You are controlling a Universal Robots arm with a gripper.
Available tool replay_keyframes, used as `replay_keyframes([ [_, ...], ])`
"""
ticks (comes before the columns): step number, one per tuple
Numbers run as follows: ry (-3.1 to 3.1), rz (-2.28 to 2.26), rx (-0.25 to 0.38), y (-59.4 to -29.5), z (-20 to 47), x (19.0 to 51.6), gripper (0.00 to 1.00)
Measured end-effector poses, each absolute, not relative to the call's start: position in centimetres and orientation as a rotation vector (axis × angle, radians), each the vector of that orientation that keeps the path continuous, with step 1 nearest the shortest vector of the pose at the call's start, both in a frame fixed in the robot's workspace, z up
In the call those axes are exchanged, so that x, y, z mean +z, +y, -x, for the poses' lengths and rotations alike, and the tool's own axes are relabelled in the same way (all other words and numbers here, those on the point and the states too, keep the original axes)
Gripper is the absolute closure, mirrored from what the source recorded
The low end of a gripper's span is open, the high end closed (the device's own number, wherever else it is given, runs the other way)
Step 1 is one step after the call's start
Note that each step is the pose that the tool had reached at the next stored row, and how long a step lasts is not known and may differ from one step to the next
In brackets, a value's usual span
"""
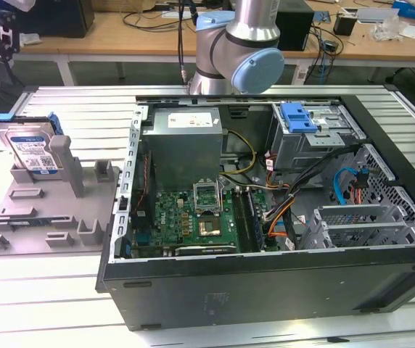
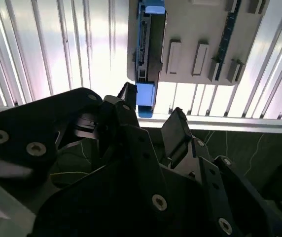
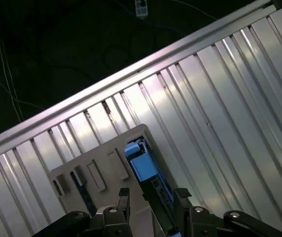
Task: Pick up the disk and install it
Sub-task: 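Pick up the disk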
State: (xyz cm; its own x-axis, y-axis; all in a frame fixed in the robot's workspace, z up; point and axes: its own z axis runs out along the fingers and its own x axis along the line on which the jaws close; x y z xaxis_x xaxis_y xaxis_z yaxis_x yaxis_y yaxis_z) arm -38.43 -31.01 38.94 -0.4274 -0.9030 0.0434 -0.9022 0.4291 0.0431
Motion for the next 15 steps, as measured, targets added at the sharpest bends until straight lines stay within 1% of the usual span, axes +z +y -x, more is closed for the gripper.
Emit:
replay_keyframes([
  [15, -2.294, -2.055, -0.005, -31.00, 38.43, 38.94, 0.52],
])
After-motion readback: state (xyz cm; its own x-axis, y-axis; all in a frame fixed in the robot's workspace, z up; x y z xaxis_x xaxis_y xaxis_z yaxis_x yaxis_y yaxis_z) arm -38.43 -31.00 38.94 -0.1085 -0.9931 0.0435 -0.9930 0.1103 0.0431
